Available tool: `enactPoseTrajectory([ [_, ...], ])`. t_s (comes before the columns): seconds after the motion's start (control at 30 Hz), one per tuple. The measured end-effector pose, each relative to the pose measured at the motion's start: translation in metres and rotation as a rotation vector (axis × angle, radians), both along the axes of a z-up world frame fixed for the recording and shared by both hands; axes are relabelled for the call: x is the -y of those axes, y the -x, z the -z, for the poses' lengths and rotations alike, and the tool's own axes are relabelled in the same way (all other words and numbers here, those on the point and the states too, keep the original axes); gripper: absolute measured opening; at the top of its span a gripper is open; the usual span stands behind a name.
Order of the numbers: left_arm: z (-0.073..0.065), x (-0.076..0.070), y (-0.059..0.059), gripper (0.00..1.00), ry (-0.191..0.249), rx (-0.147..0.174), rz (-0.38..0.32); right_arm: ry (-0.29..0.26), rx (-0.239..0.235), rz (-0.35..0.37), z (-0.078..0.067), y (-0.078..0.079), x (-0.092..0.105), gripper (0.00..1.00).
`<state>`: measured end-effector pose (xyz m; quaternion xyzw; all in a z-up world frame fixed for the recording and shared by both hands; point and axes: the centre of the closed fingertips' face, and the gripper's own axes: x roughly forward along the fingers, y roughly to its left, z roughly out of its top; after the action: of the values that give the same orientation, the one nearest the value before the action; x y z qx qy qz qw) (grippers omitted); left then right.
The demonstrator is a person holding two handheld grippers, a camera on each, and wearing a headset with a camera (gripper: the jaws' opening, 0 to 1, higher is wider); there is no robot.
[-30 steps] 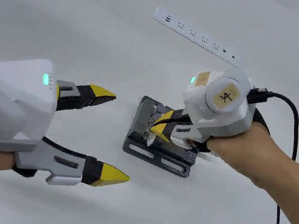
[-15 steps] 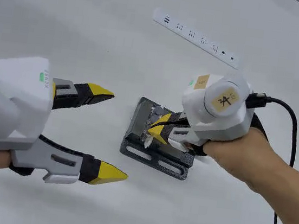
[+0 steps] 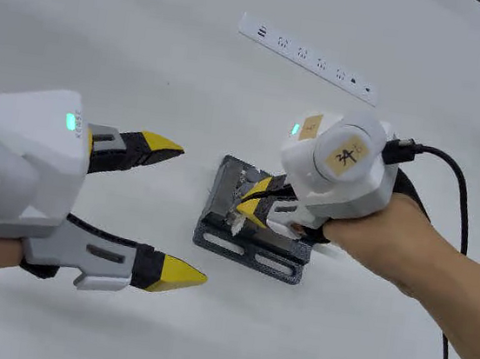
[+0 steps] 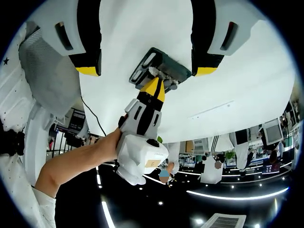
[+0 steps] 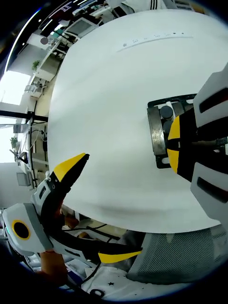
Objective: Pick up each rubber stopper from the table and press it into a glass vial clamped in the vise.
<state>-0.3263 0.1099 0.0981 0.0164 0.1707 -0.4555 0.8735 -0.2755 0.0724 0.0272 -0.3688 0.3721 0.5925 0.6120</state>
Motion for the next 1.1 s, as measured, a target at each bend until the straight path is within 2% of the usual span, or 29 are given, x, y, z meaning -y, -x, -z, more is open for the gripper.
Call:
enactPoseTrajectory([
  [0.27,-0.001,-0.004,0.005,0.76,-0.019,0.0,-0.008,-0.045,-0.035,0.067,0.0,-0.002,0.0,0.0],
  [0.57,-0.004,-0.006,0.008,0.76,-0.029,0.004,-0.017,-0.052,-0.02,0.067,-0.001,0.0,0.0,0.0],
  [0.67,-0.005,-0.007,0.01,0.76,-0.034,0.006,-0.017,-0.053,-0.006,0.074,-0.002,-0.003,0.0,0.05],
  [0.7,-0.005,-0.007,0.011,0.76,-0.034,0.006,-0.018,-0.054,-0.007,0.079,-0.003,-0.004,0.001,0.07],
  [1.1,-0.006,-0.01,0.014,0.76,-0.05,0.008,-0.022,-0.102,0.02,0.122,-0.023,-0.007,0.012,0.11],
])
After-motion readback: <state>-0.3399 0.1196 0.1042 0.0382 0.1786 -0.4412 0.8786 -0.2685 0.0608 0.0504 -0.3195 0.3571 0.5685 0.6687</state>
